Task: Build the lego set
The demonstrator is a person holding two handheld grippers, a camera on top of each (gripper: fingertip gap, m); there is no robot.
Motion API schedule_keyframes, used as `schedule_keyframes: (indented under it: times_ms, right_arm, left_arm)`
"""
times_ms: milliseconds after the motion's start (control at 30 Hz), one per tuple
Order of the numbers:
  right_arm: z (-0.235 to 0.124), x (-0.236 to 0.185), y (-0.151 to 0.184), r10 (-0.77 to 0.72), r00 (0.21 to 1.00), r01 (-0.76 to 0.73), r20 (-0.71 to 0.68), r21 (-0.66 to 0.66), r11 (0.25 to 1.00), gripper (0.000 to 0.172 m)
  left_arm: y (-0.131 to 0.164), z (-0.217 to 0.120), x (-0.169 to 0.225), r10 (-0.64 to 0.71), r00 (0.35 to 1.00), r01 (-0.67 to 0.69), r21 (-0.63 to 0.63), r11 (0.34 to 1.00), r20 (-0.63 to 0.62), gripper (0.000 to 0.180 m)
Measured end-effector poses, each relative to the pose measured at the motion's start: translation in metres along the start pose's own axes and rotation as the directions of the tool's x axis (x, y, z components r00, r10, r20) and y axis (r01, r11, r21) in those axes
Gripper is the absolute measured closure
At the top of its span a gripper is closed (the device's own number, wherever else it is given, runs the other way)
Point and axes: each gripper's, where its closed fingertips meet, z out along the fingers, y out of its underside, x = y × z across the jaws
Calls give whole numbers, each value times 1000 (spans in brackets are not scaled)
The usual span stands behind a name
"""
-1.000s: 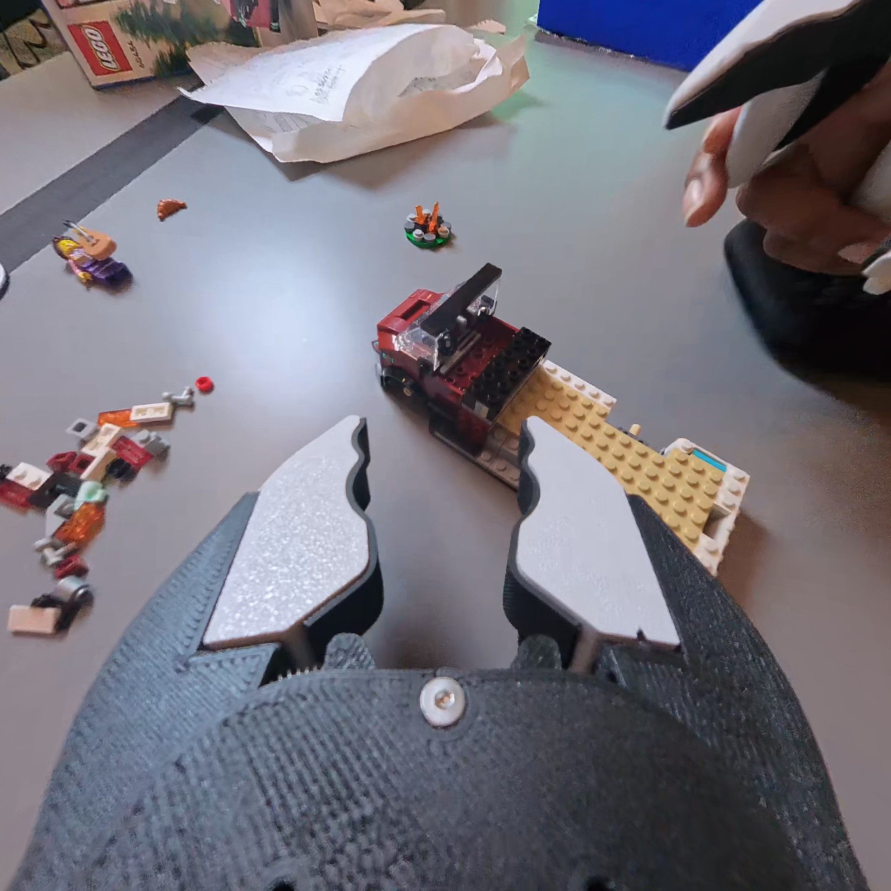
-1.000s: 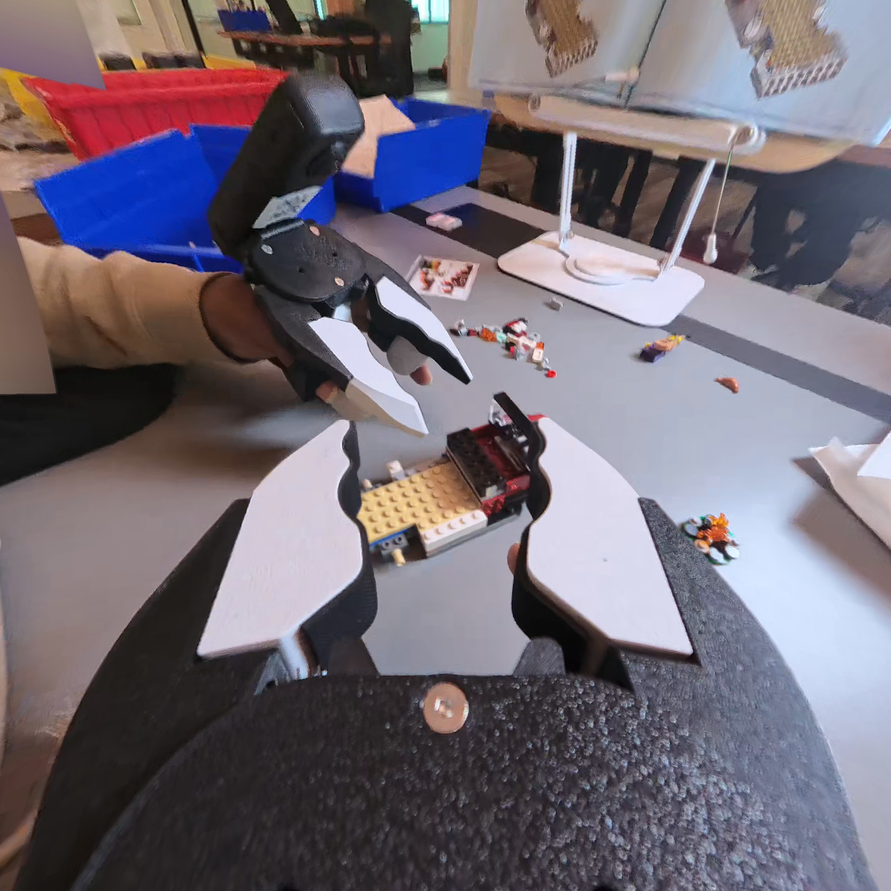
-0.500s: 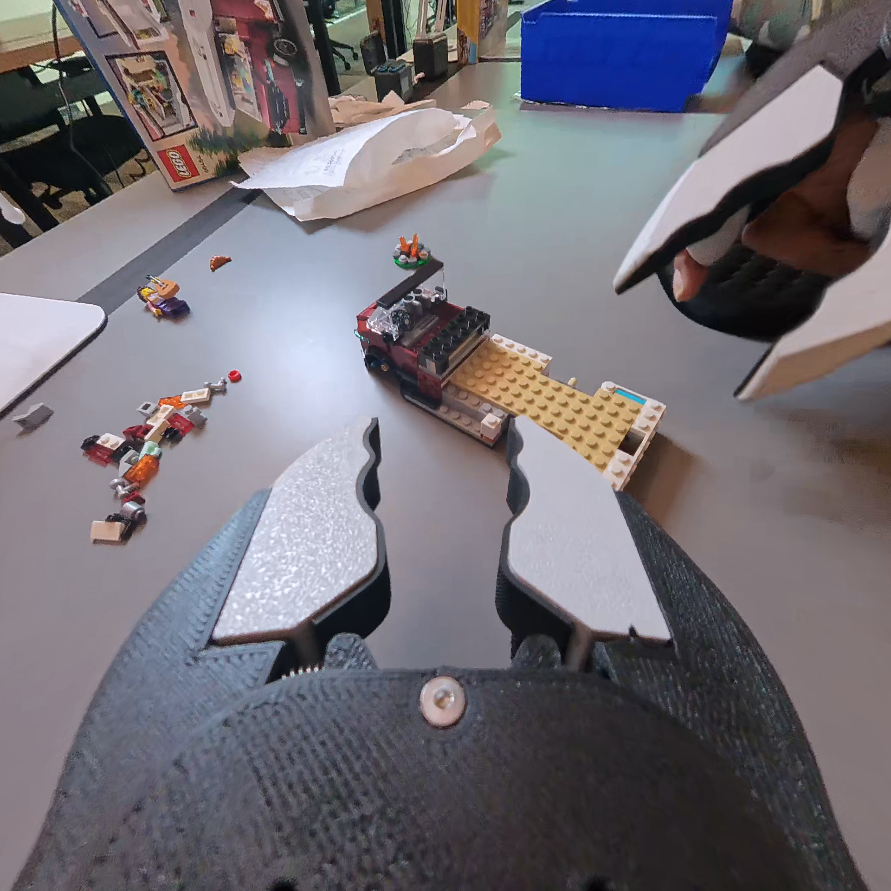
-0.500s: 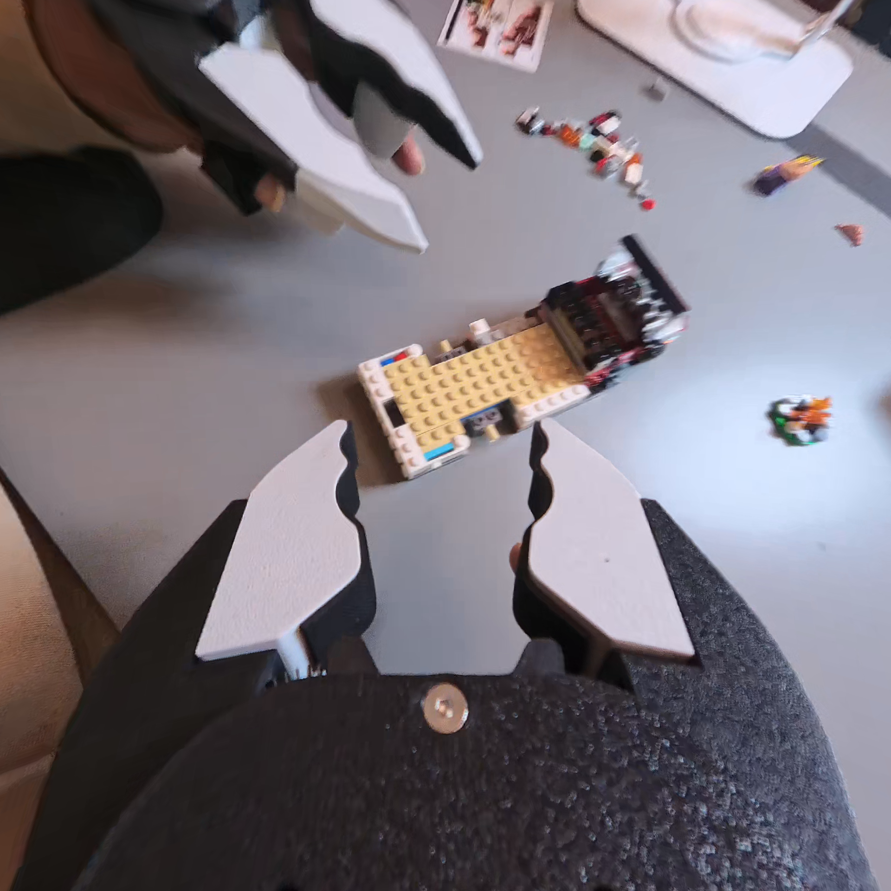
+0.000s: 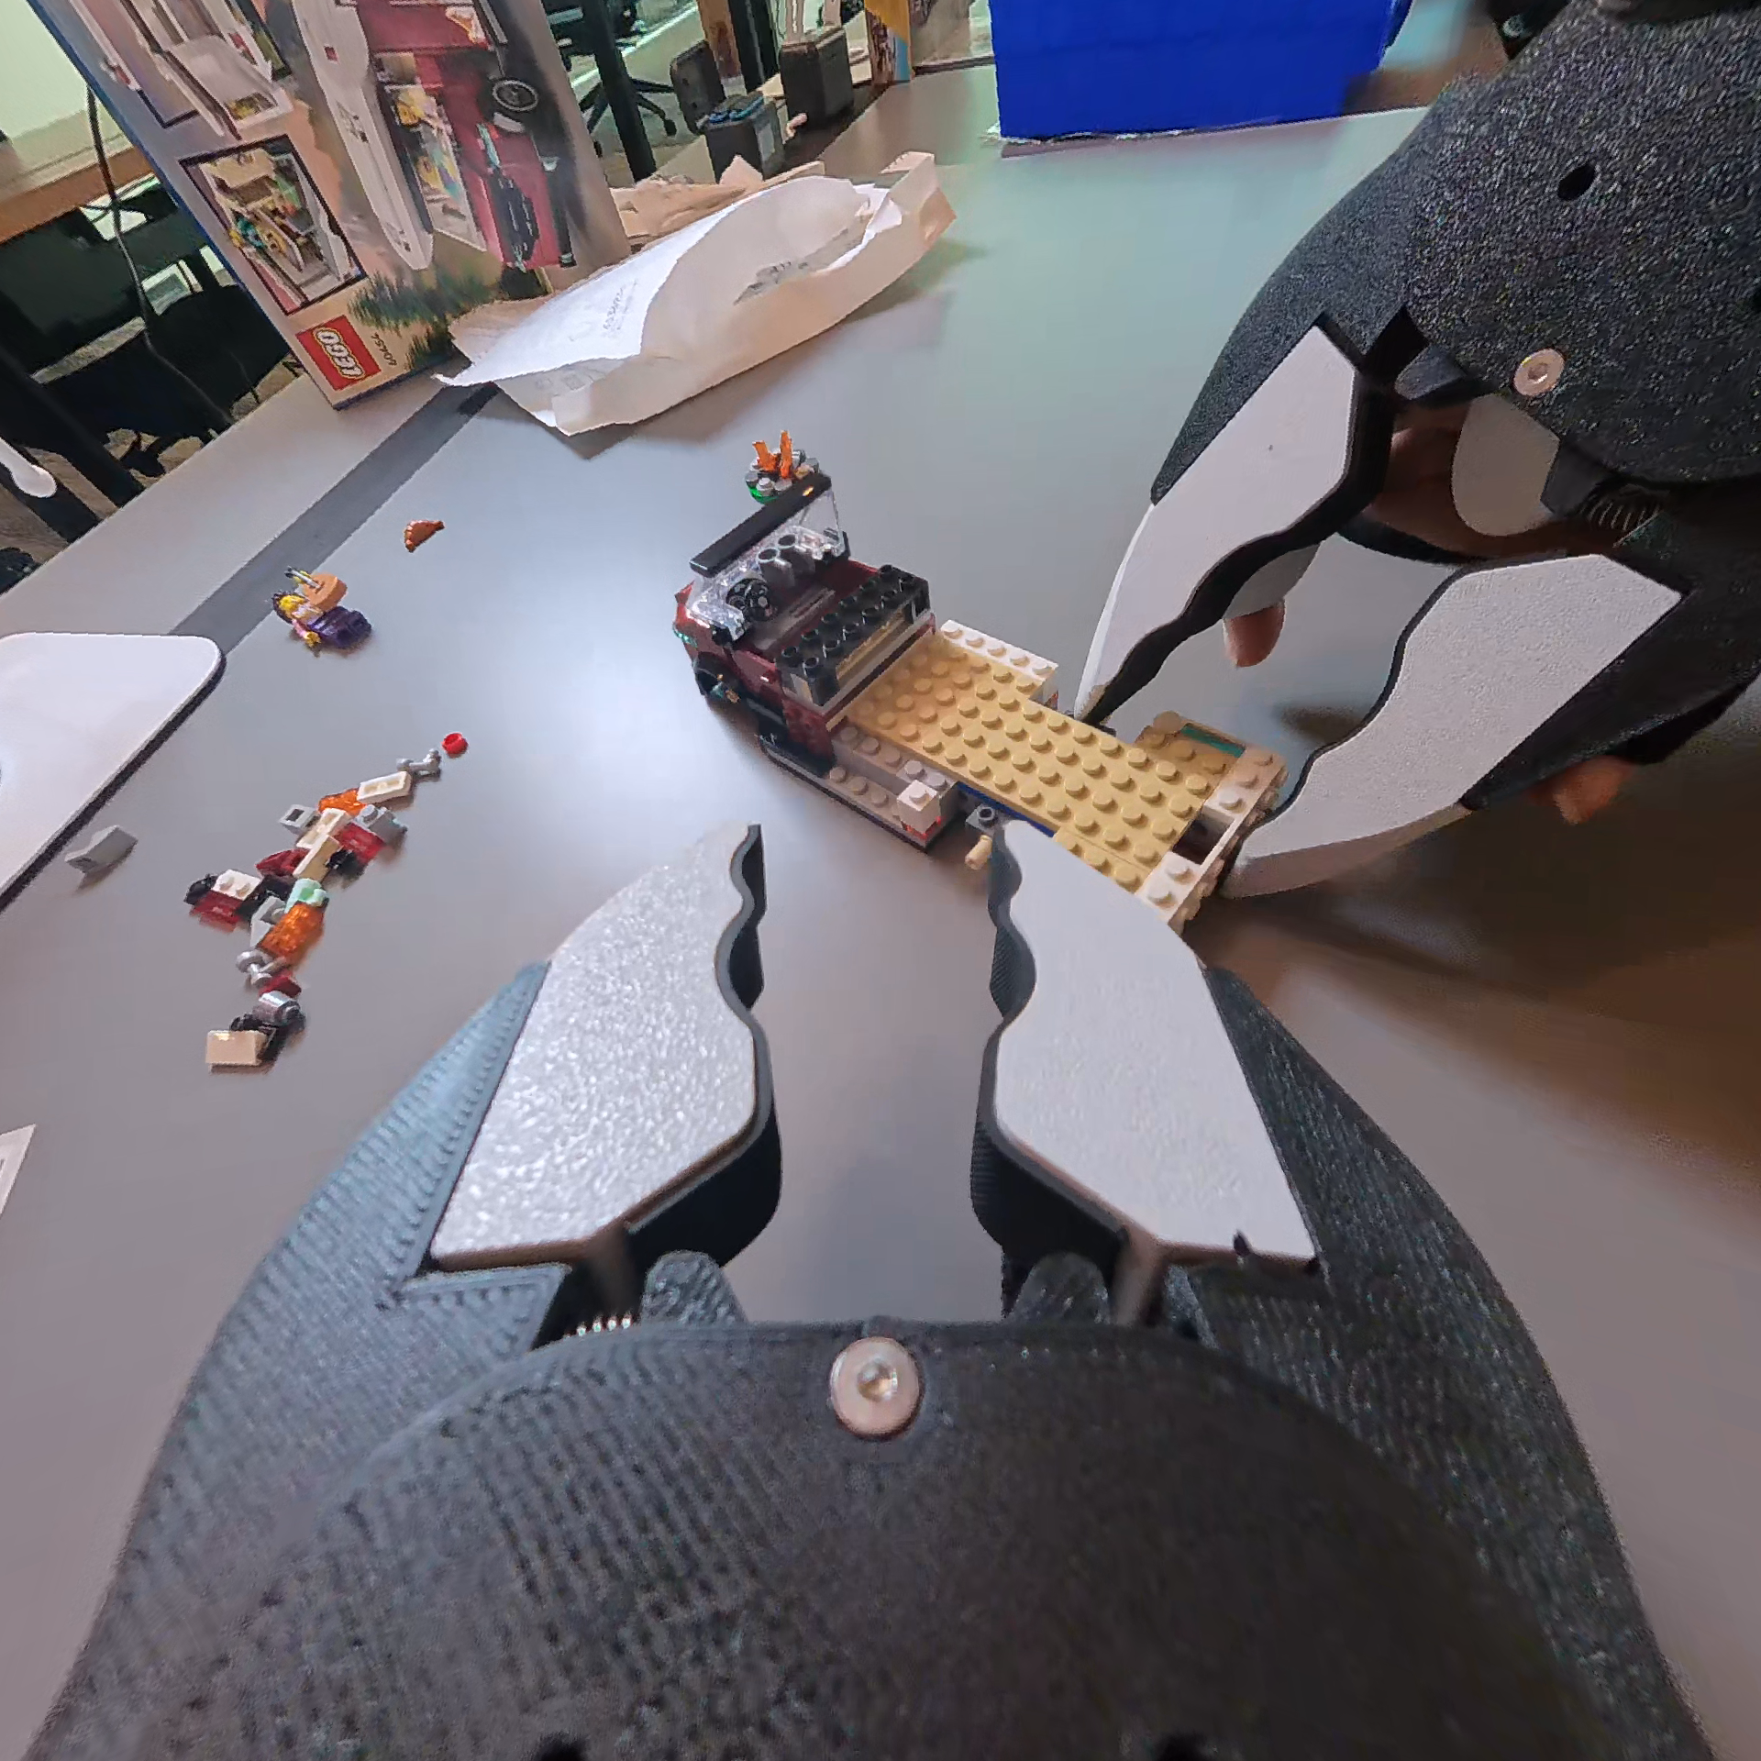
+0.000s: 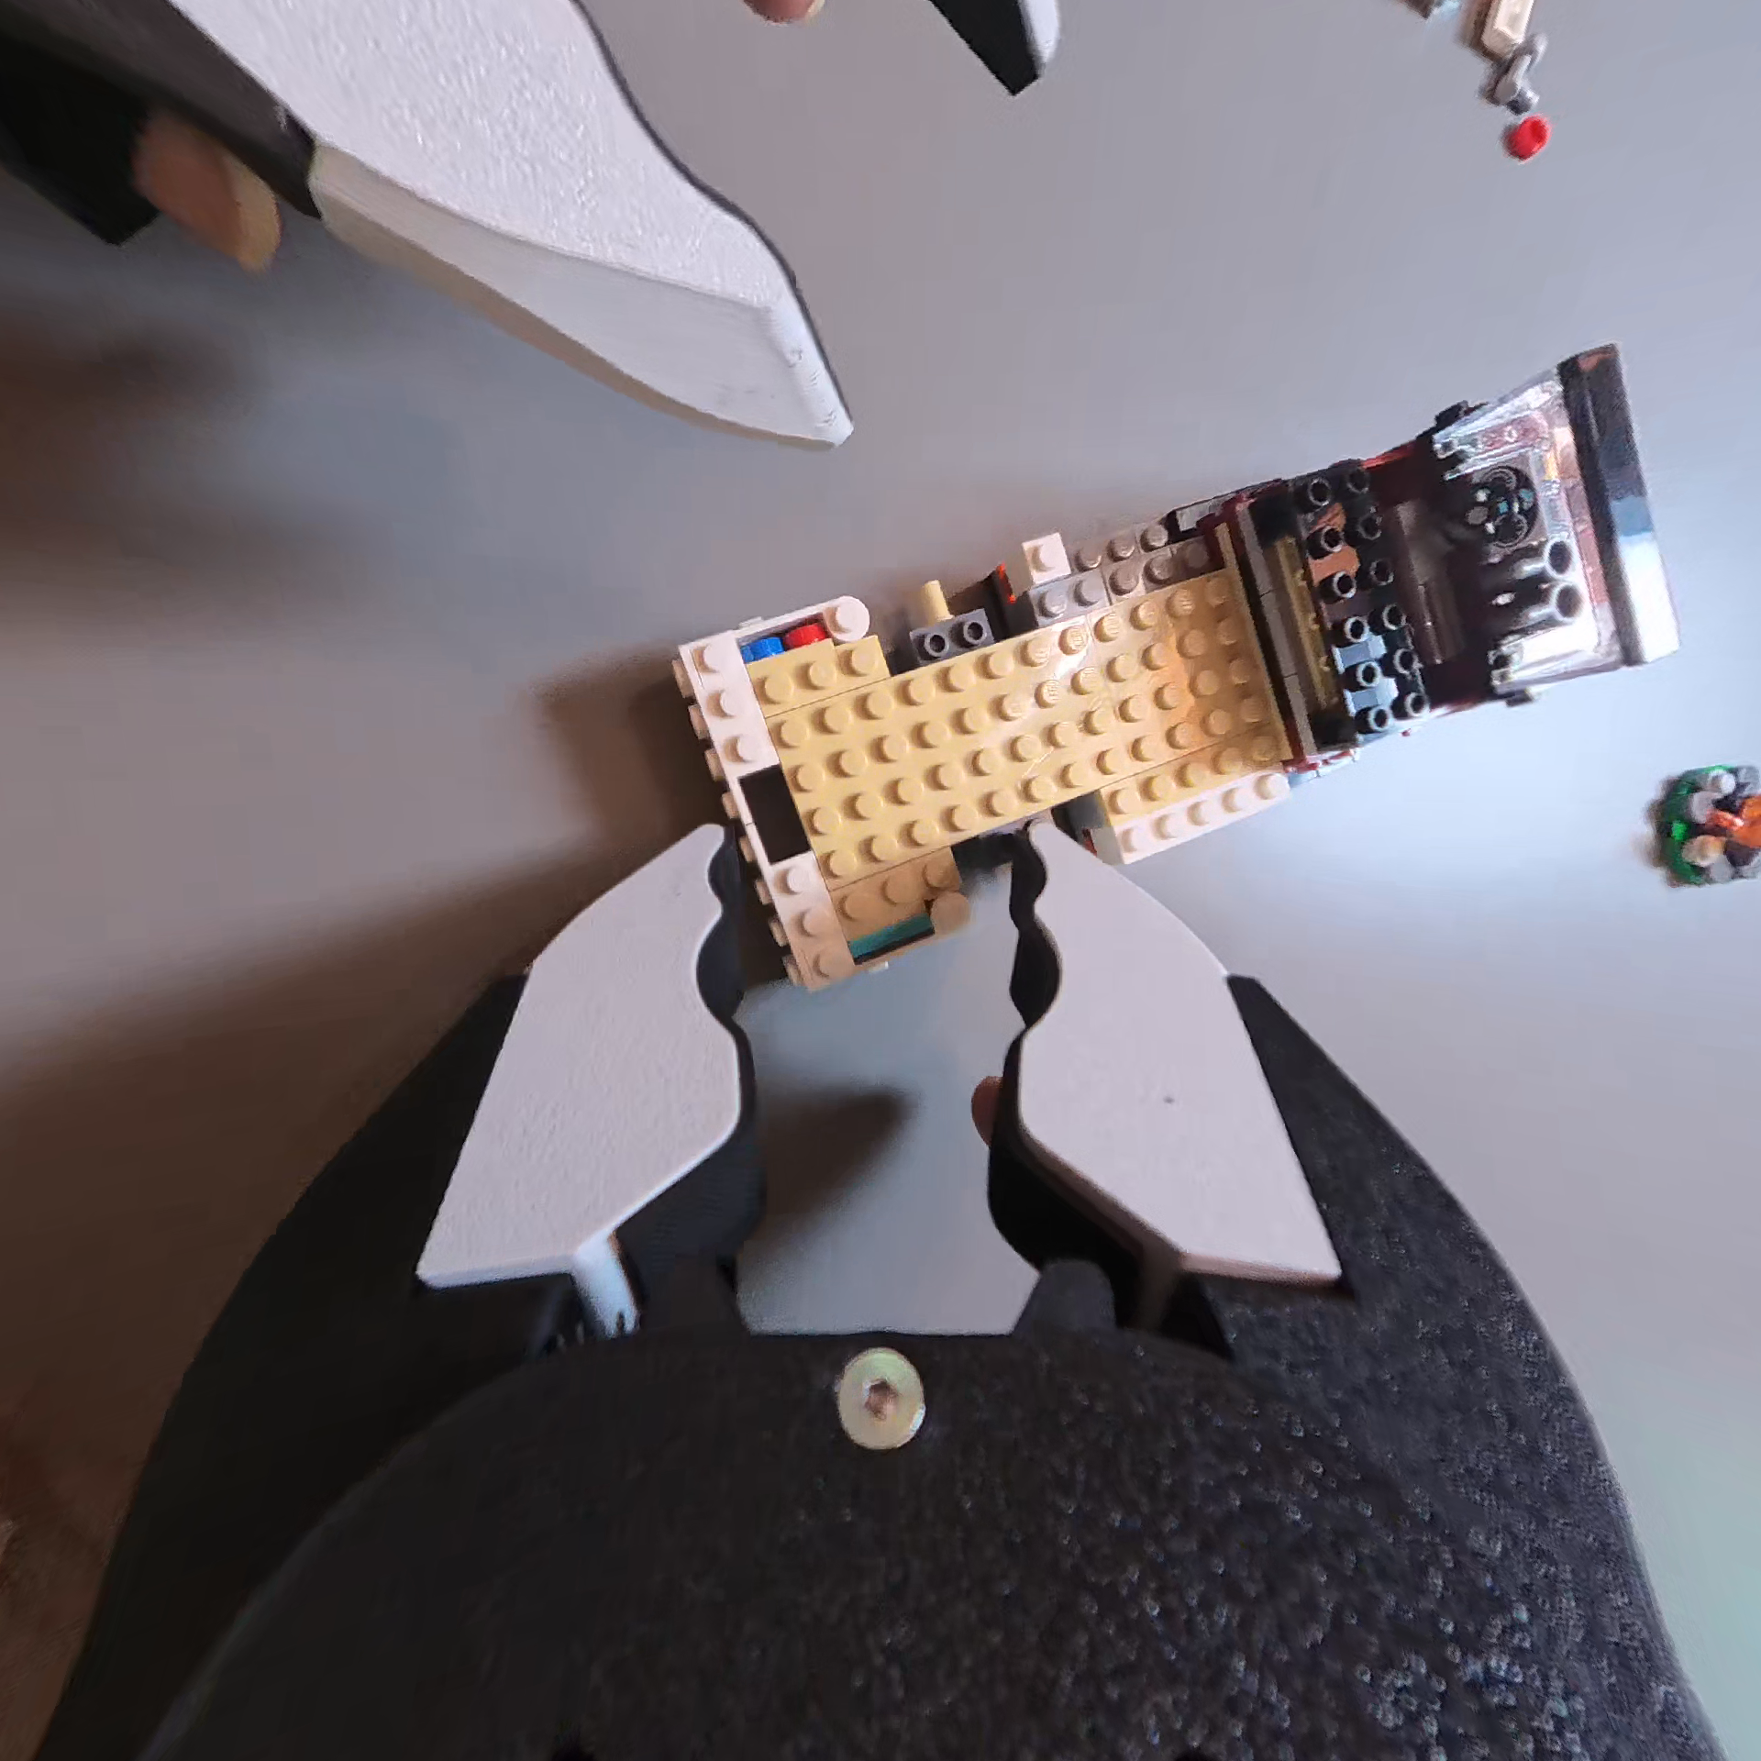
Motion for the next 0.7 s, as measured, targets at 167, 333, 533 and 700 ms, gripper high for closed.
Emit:
schedule_keyframes:
  times_ms: [167, 333, 533, 700]
  right_arm:
    - [-4, -7, 4, -278, 951, 277, 135, 25, 960, 118]
    - [-13, -1, 22, -643, 719, 640, 266, 108, 761, 126]
    - [-19, 48, 37, -491, 803, 519, 337, 7, 855, 93]
    - [-28, 22, 32, -198, 900, 211, 389, 8, 977, 77]
  left_arm:
    - [-2, -2, -4, 0, 1000, 0, 11, 1000, 21, 137]
    - [-12, -10, -24, -19, 993, 8, 92, 996, 113, 138]
    - [-14, -20, -44, -79, 985, 56, 144, 988, 155, 135]
    - [-9, -17, -44, -102, 989, 87, 138, 987, 105, 129]
